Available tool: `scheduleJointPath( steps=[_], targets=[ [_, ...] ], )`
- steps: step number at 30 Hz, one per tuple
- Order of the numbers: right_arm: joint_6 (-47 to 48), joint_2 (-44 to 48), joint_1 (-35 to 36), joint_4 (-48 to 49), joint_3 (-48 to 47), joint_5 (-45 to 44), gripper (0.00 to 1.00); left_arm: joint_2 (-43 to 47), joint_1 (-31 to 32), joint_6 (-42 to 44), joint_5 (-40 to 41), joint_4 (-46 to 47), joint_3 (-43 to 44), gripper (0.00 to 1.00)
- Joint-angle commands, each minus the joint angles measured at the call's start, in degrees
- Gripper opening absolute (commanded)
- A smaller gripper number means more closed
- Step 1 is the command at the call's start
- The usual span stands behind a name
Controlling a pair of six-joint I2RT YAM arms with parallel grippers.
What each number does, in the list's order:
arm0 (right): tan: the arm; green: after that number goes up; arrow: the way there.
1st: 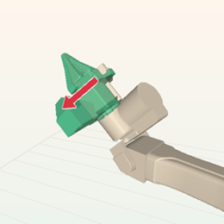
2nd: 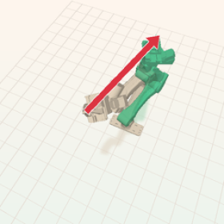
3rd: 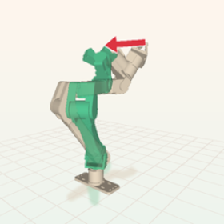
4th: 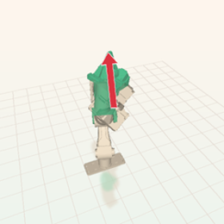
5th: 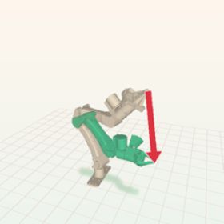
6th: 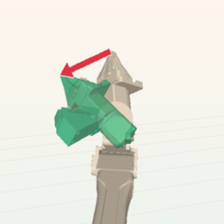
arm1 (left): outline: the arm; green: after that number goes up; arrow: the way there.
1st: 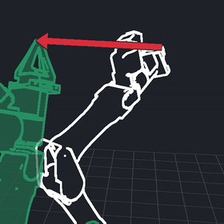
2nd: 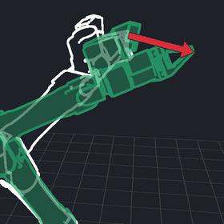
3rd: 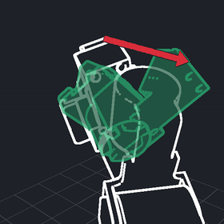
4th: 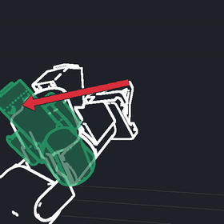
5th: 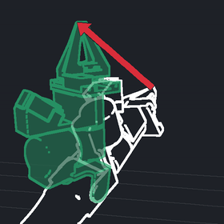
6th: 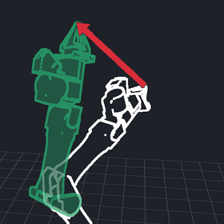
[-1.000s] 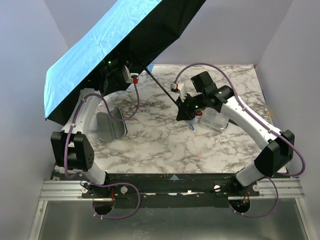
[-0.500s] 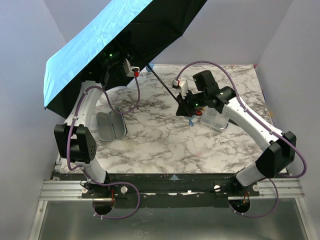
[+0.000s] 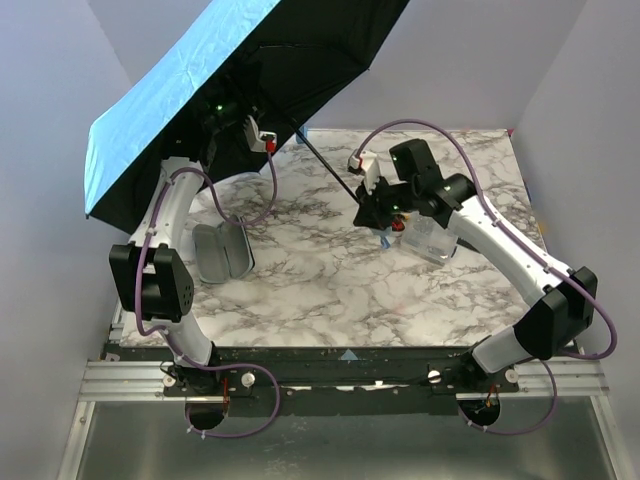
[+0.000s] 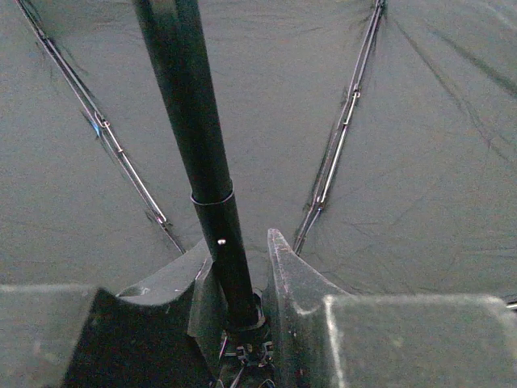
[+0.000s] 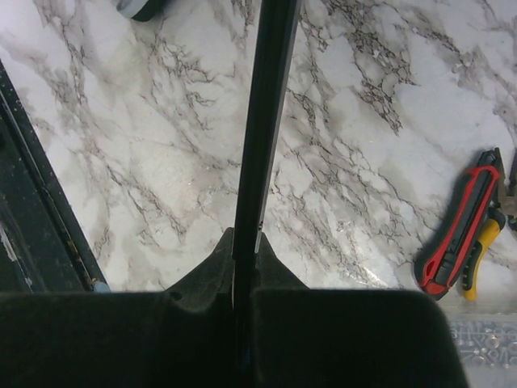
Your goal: Open the umbrella
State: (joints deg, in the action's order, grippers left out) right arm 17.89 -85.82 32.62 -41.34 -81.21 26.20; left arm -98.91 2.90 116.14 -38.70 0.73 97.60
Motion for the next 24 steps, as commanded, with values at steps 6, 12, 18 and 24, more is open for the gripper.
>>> scheduleJointPath(
  steps=[6,12,18,24],
  targets=[
    [4.7,5.3,0.3,-24.8,-0.7,12.3,0.00,0.4,-9.9,-1.4,40.9,20.0,3.1,0.26],
    [-3.7,7.1,0.3,-13.8,-0.2,14.3,0.00,0.6,0.1,-0.4,38.7,19.5,0.9,0.37],
    [-11.6,10.9,0.2,-3.2,2.9,16.2,0.00,1.8,6.1,0.7,35.4,20.5,-3.3,0.56],
    [-20.1,13.9,0.2,5.6,5.8,14.3,0.00,8.0,10.4,-5.1,30.5,18.2,-9.7,0.77]
  ],
)
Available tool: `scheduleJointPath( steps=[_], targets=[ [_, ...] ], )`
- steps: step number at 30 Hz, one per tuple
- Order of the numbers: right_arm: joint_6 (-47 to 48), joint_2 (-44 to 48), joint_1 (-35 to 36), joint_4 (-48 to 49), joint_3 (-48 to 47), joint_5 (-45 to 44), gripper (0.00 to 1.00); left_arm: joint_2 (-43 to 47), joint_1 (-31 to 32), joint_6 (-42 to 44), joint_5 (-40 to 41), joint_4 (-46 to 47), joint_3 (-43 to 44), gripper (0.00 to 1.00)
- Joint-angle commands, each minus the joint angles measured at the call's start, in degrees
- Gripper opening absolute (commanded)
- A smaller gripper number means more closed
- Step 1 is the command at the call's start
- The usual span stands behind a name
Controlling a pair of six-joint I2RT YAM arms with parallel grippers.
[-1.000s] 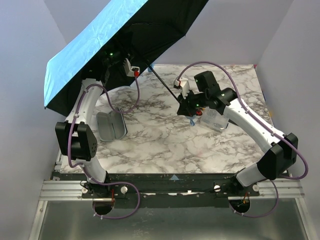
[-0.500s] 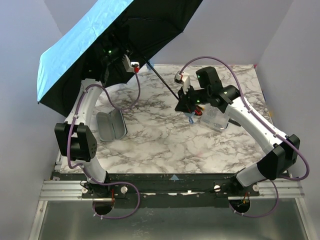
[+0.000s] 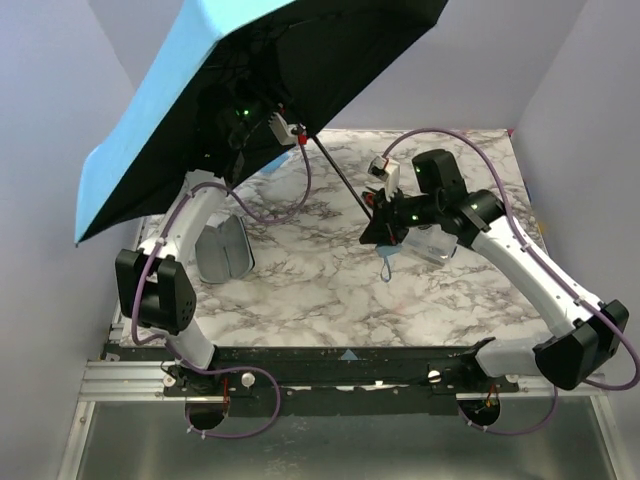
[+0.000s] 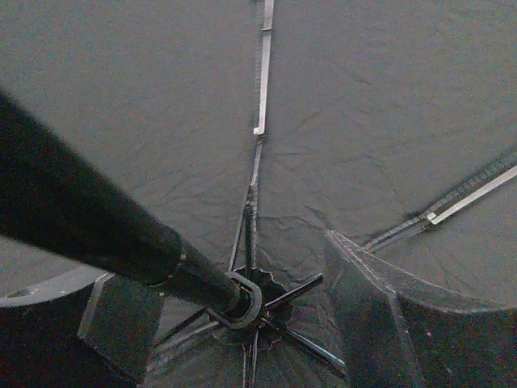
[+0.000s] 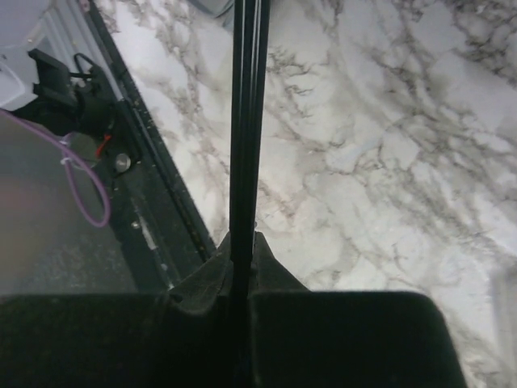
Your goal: Open the umbrella
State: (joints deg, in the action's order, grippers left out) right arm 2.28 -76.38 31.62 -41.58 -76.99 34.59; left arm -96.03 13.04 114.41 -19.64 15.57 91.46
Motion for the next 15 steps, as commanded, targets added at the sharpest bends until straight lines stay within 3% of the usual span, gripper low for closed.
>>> scheduleJointPath(
  steps=[1,10,15],
  targets=[
    [-5.9,5.0,1.1,7.6,2.3,5.2,0.00,6.6,0.9,-5.6,10.4,2.9,-5.1,0.79],
    [-20.5,10.9,0.3,27.1,10.8,-1.4,0.00,18.7,5.7,-17.0,1.9,-3.4,-17.7,0.92],
    [-28.6,13.0,-2.4,35.8,15.8,2.6,0.00,22.5,7.1,-26.4,1.2,-8.5,-18.2,0.95]
  ],
)
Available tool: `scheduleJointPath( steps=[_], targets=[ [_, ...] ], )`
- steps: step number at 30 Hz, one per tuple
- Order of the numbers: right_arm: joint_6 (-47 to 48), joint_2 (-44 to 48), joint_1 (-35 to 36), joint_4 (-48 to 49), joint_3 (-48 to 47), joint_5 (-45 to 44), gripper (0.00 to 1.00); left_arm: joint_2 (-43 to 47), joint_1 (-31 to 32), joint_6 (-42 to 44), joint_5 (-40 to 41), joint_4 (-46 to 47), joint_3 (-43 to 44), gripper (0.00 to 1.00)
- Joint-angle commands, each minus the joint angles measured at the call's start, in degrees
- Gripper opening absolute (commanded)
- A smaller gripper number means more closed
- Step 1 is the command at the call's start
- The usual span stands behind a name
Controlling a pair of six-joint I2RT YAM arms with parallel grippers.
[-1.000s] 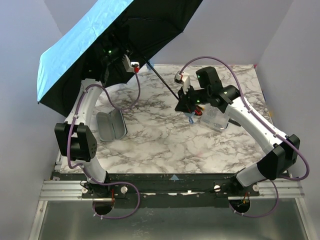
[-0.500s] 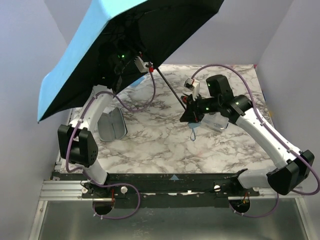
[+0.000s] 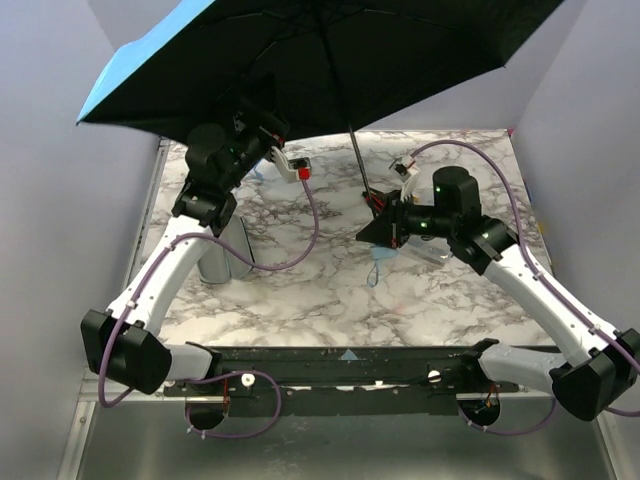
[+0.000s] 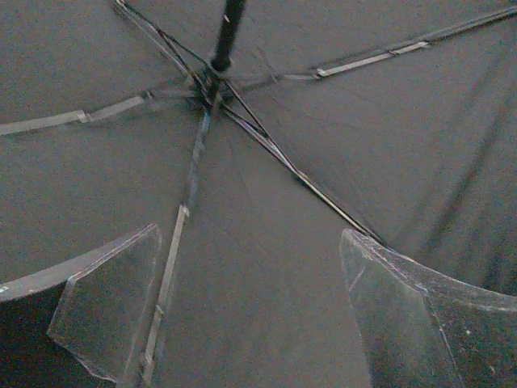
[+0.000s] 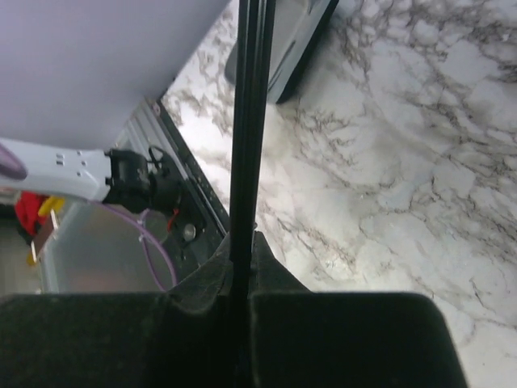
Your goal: Open the umbrella
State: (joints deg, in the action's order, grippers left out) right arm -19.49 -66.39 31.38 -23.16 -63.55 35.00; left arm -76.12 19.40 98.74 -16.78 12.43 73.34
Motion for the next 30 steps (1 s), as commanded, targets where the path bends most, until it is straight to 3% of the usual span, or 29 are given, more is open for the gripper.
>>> scheduleJointPath(
  steps=[1,6,9,13,17,22,30],
  targets=[
    [-8.4,3.3,-2.9,19.3,3.2,3.6,0.00,3.2,1.1,-15.1,-1.2,-6.6,0.7,0.95],
    [-13.7,4.4,-4.6,30.9,6.7,7.4,0.00,6.4,1.4,-47.4,-6.8,-20.9,8.8,0.94],
    [-14.9,5.3,-4.6,37.0,10.0,8.1,0.00,6.6,1.5,-68.2,-12.8,-26.4,13.7,0.88],
    [-16.1,5.0,-4.6,44.7,12.8,9.6,0.00,4.1,1.5,-97.6,-17.9,-27.2,19.6,0.83],
    [-17.7,3.5,-4.6,50.2,13.3,10.1,0.00,0.2,2.0,-118.5,-22.4,-21.4,20.6,0.81],
    [-18.4,2.3,-4.5,54.6,13.3,10.9,0.00,-4.2,4.0,-129.7,-21.4,-14.8,21.8,0.82],
    [-18.2,1.6,-2.9,58.7,14.3,12.5,0.00,-11.5,5.7,-139.4,-21.3,-8.6,27.7,0.82]
  ],
)
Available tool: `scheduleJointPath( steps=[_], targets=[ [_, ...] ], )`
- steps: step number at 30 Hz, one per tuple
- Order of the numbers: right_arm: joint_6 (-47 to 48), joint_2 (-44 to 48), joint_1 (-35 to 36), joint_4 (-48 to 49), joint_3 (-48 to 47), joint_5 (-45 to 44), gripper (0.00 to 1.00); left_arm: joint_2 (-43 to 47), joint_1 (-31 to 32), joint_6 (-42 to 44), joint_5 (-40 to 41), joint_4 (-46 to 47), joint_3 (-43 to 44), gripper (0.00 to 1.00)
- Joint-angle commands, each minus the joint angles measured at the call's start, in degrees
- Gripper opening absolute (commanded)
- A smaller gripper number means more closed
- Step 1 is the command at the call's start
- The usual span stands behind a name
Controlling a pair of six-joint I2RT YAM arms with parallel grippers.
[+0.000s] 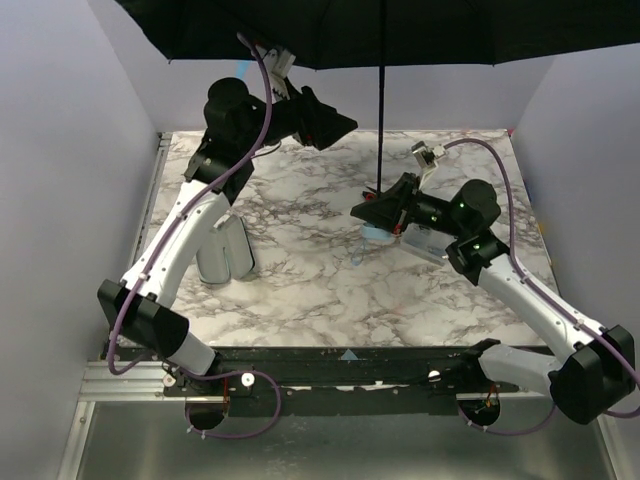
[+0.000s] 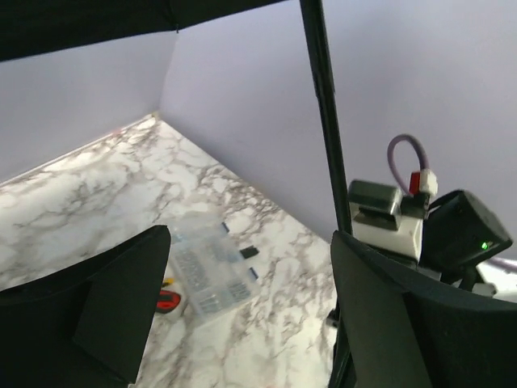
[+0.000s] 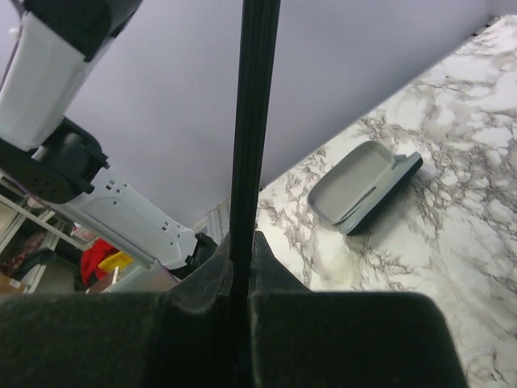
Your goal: Open the umbrella
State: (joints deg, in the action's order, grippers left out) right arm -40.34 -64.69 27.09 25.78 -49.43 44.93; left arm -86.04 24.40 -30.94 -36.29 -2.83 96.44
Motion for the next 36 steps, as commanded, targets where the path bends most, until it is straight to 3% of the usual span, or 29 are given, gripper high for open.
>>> scheduleJointPath(
  steps=[1,10,15,17,19,23,24,27,29,32,34,36],
  targets=[
    [2.9,-0.3,1.7,10.0,0.2,2.7,0.00,-2.6,0.8,-11.0,-2.0,7.7,5.3,0.82],
    [5.5,-0.6,3.6,9.2,-0.1,3.7,0.00,-6.8,2.4,-20.0,-6.7,18.3,7.7,0.85],
    [8.5,-0.4,5.0,8.3,0.0,4.8,0.00,-7.6,3.0,-20.8,-4.4,17.0,8.6,0.81],
    [9.9,-0.3,5.6,7.4,0.3,4.8,0.00,-7.7,3.1,-20.7,-3.3,16.8,8.8,0.66],
    [10.5,-0.1,5.6,6.8,0.7,4.9,0.00,-7.7,3.1,-20.5,-2.6,16.6,8.7,0.38],
    [10.8,0.6,5.7,5.0,1.6,3.9,0.01,-6.6,3.1,-19.9,-1.8,15.7,7.7,0.00],
    [11.0,0.9,5.7,3.8,1.7,3.1,0.07,-6.2,3.1,-19.4,-1.1,14.0,7.5,0.00],
    [14.5,2.9,5.6,-4.1,0.7,-0.1,0.54,-4.0,3.0,-17.2,3.6,7.7,5.6,0.00],
    [17.8,5.1,5.6,-10.7,0.2,-4.1,0.75,-2.1,2.7,-16.7,4.8,6.3,2.2,0.00],
    [22.2,9.1,5.5,-19.0,0.2,-8.5,0.90,-0.2,1.9,-19.3,3.4,6.6,-4.4,0.00],
    [24.6,10.9,5.5,-24.4,-0.1,-10.8,0.99,0.8,1.6,-21.1,-0.4,12.6,-10.4,0.00],
    [27.1,12.3,5.4,-29.9,-0.2,-14.0,1.00,1.5,1.6,-22.5,-4.5,20.1,-16.0,0.00]
  ],
)
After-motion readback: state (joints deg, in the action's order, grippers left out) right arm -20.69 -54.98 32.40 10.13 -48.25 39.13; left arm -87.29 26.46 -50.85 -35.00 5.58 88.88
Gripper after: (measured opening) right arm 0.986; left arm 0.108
